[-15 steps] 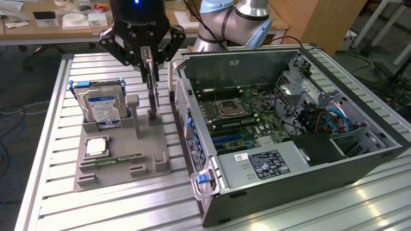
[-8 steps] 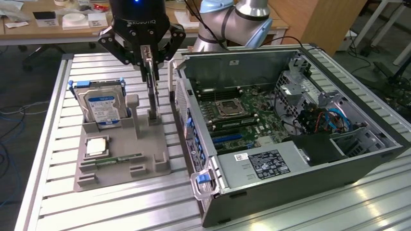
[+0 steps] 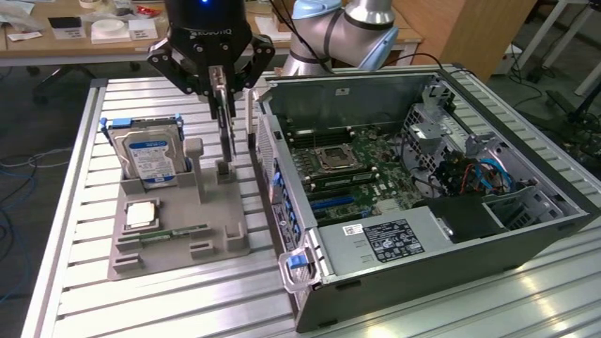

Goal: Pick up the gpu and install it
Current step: 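Pick up the gpu and move the gpu toward the slot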

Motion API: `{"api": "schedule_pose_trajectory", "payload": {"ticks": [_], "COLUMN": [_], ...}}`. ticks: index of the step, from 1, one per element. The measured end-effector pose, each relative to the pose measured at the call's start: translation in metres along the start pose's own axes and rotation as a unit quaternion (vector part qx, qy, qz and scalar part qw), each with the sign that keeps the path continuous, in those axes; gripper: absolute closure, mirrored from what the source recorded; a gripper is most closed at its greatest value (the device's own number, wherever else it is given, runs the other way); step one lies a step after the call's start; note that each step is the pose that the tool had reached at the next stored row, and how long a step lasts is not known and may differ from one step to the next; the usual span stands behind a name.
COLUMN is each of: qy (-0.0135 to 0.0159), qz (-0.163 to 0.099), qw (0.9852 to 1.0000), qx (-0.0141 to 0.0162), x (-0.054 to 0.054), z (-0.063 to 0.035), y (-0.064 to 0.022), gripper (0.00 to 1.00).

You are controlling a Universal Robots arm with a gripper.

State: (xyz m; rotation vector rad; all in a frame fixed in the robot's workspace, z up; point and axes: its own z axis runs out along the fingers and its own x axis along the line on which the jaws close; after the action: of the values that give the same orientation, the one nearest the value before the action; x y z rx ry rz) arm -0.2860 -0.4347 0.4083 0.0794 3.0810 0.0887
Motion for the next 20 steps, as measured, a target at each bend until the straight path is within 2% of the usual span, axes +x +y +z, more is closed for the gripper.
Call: {"api": "schedule_pose_trajectory", "payload": {"ticks": [20], "qy": [0.0], "qz": [0.0], "qw": [1.0], "qx": [0.0], "x": [-0.034], "z": [0.0021], "y": [0.0017], "gripper": [0.73]}}
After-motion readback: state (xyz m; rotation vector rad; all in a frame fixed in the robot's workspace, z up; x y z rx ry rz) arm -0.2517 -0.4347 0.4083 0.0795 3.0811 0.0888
